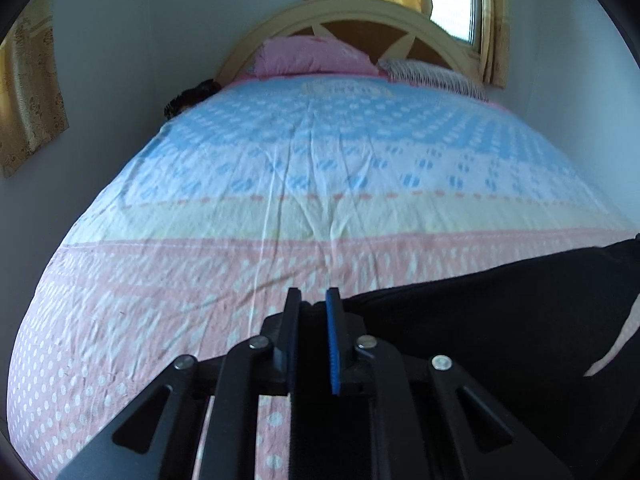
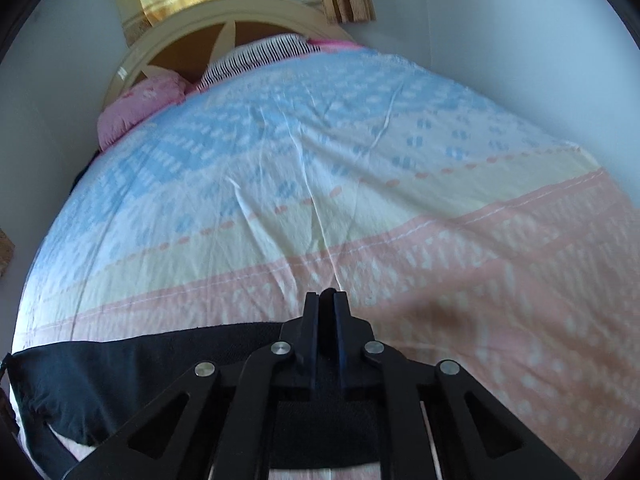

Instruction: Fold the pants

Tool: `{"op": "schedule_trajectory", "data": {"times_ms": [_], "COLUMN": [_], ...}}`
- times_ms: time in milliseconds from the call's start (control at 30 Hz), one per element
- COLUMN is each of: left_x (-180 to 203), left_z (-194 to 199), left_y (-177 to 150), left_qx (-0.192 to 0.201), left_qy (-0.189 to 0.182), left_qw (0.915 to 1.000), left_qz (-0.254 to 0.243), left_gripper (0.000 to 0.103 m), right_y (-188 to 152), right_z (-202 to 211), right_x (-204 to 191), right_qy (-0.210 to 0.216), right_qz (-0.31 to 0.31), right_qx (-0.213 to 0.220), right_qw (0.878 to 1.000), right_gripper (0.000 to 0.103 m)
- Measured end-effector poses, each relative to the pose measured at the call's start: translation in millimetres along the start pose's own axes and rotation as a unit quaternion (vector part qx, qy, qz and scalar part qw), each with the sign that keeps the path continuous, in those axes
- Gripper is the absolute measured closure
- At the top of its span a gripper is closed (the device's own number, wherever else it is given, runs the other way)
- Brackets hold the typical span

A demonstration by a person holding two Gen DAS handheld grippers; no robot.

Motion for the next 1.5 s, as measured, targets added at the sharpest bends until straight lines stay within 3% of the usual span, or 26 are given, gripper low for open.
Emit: {"op": "schedule_trajectory", "data": {"times_ms": [200, 533, 733, 967, 1100, 1233, 1300, 1400, 1500], "left_x": [-3.4, -7.7, -13.7, -20.1, -15.5, -16.1, -17.5, -17.9, -17.9], "left_z": [35.0, 84.7, 115.3, 119.3, 111.2, 107.7, 109.3, 110.1, 109.8], "left_y": [-3.2, -22.7, -50.5, -96.7, -120.2, -131.2, -131.8, -132.8, -133.8], "left_qx": [0.032, 0.068, 0.081, 0.075, 0.062, 0.06, 0.063, 0.065, 0.065], "left_qy": [-0.026, -0.063, -0.085, -0.099, -0.084, -0.075, -0.079, -0.08, -0.081], "left_qw": [0.9991, 0.9955, 0.9928, 0.9921, 0.9944, 0.9951, 0.9946, 0.9943, 0.9942], "left_qz": [0.006, 0.019, 0.02, 0.015, -0.014, -0.027, -0.024, -0.029, -0.026], "left_gripper": [0.09, 0.09, 0.09, 0.09, 0.09, 0.09, 0.09, 0.09, 0.09], "right_y": [-14.2, -59.8, -97.6, -153.0, -177.4, -187.3, -184.3, -176.2, -180.1], "right_z": [62.3, 130.7, 171.5, 181.2, 168.7, 175.7, 195.0, 226.2, 226.0], "right_x": [15.8, 27.2, 30.7, 48.5, 59.3, 59.5, 48.5, 3.1, -73.2], "right_qy": [-0.001, 0.005, 0.012, 0.002, -0.007, -0.051, -0.088, -0.066, -0.012], "right_qz": [-0.013, -0.017, -0.017, -0.016, -0.018, -0.01, 0.014, 0.069, 0.164], "right_qx": [0.053, 0.087, 0.102, 0.073, 0.04, 0.039, 0.064, 0.106, 0.097], "right_qw": [0.998, 0.996, 0.995, 0.997, 0.999, 0.998, 0.994, 0.99, 0.982], "right_gripper": [0.099, 0.099, 0.099, 0.099, 0.099, 0.093, 0.066, 0.06, 0.06]}}
Point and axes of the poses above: each gripper's, at about its wrist camera, not at the fingertips, and z roughly against the way its jaws point, x to its right, y to its top, the point moved 3 cm from there along -z, roughly the way its jaws point, and after that the axes turned 6 degrees about z, right-handed, at the moved point
